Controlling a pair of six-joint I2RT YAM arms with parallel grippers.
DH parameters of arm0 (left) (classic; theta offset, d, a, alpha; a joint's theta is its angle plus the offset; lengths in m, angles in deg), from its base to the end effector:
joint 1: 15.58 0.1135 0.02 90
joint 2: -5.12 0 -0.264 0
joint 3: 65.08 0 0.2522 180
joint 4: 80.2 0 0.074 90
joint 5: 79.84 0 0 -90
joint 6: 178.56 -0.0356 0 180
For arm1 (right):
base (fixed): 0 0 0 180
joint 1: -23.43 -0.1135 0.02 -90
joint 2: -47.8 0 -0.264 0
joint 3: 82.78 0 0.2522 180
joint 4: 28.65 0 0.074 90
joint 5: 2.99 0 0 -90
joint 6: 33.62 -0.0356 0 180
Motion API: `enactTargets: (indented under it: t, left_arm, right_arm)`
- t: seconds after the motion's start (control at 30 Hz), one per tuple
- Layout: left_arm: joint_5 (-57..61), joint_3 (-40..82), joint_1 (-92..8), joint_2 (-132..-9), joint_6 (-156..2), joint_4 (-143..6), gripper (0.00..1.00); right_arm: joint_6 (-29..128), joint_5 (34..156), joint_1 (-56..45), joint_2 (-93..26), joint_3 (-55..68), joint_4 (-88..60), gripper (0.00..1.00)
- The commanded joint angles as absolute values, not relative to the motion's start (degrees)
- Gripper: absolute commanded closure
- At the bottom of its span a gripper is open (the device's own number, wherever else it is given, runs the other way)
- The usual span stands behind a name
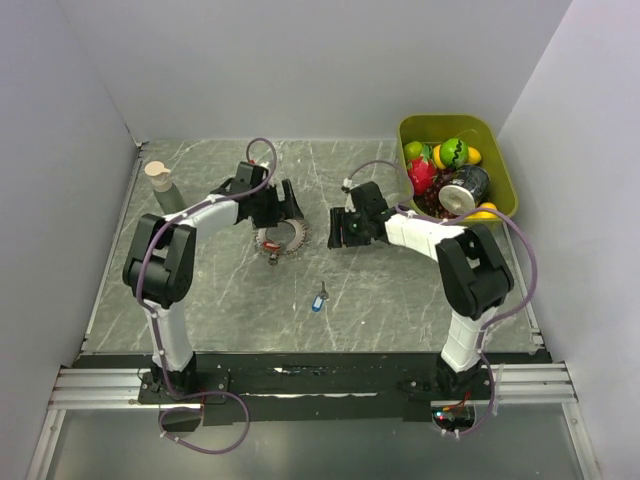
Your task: Put the keys on the keyring
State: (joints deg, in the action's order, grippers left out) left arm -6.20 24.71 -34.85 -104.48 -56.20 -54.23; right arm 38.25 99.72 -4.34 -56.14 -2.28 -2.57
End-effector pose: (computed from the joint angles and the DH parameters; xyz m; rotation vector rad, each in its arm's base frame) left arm 0.3944 -0.1485 0.1992 -0.1378 2.4617 -0.7539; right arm 0.3375 0.1866 0.1867 -0.3130 2.4877 0.6171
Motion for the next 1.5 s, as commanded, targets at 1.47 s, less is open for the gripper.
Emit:
enactTargets:
  t: [1.47]
  left_arm:
    - [-7.9, 3.1, -39.5, -82.7, -52.3, -61.9, 0.05]
  right_arm:
    - [38.3, 91.6, -22.6, -50.8, -7.5, 8.1, 0.62]
